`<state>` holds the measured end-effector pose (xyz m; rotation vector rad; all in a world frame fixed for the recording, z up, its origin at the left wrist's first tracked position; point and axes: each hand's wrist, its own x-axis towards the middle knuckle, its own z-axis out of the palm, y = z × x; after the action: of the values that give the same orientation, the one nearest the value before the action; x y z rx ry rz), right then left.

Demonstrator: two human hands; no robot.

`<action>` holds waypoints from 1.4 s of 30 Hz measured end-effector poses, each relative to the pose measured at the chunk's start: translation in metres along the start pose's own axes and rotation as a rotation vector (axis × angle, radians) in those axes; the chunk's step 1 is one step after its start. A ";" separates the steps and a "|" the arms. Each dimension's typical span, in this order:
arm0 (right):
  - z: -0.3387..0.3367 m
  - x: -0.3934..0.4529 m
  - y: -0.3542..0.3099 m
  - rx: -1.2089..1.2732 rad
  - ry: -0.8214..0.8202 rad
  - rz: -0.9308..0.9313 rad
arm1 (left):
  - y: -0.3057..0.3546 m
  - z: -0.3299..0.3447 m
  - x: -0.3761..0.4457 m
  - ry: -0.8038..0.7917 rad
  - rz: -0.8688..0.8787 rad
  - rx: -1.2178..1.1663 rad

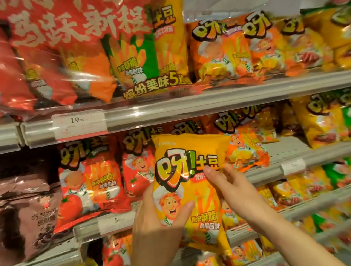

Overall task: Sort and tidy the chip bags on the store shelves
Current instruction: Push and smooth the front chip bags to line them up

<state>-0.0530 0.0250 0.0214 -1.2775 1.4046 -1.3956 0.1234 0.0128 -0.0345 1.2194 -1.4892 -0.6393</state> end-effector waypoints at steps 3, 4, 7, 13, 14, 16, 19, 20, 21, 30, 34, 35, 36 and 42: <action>-0.026 0.006 0.007 0.002 0.028 0.002 | 0.008 0.026 -0.001 -0.020 -0.001 0.029; -0.036 0.007 0.008 -0.006 0.047 -0.002 | 0.013 0.035 -0.002 -0.025 -0.010 0.030; -0.066 0.013 0.012 -0.001 0.070 0.020 | 0.029 0.064 -0.004 -0.033 0.008 0.020; -0.147 0.035 0.026 -0.059 0.034 0.015 | 0.062 0.141 -0.004 -0.039 0.035 0.029; -0.164 0.041 0.029 -0.062 0.021 0.013 | 0.067 0.157 -0.005 -0.044 0.045 0.039; -0.198 0.053 0.031 -0.070 0.014 0.001 | 0.079 0.190 -0.005 -0.062 0.052 0.065; -0.250 0.077 0.039 -0.066 -0.012 0.015 | 0.099 0.236 -0.003 -0.092 0.071 0.080; -0.266 0.085 0.041 -0.052 -0.028 0.020 | 0.106 0.249 -0.001 -0.127 0.018 0.047; -0.281 0.092 0.041 -0.030 -0.044 0.017 | 0.113 0.262 0.001 -0.176 -0.046 0.020; -0.363 0.172 0.051 -0.055 -0.140 0.076 | 0.148 0.346 0.044 -0.225 -0.239 -0.137; -0.369 0.209 0.056 -0.069 -0.158 0.088 | 0.150 0.366 0.064 -0.186 -0.292 -0.213; -0.370 0.220 0.062 -0.072 -0.156 0.089 | 0.153 0.368 0.067 -0.178 -0.295 -0.216; -0.371 0.232 0.066 -0.074 -0.157 0.091 | 0.154 0.370 0.070 -0.173 -0.287 -0.208; -0.360 0.225 0.044 -0.179 -0.062 -0.016 | 0.153 0.379 0.088 -0.101 -0.249 -0.166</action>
<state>-0.4539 -0.1187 0.0456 -1.4366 1.5065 -1.2518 -0.2770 -0.0953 0.0198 1.2685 -1.3465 -0.9844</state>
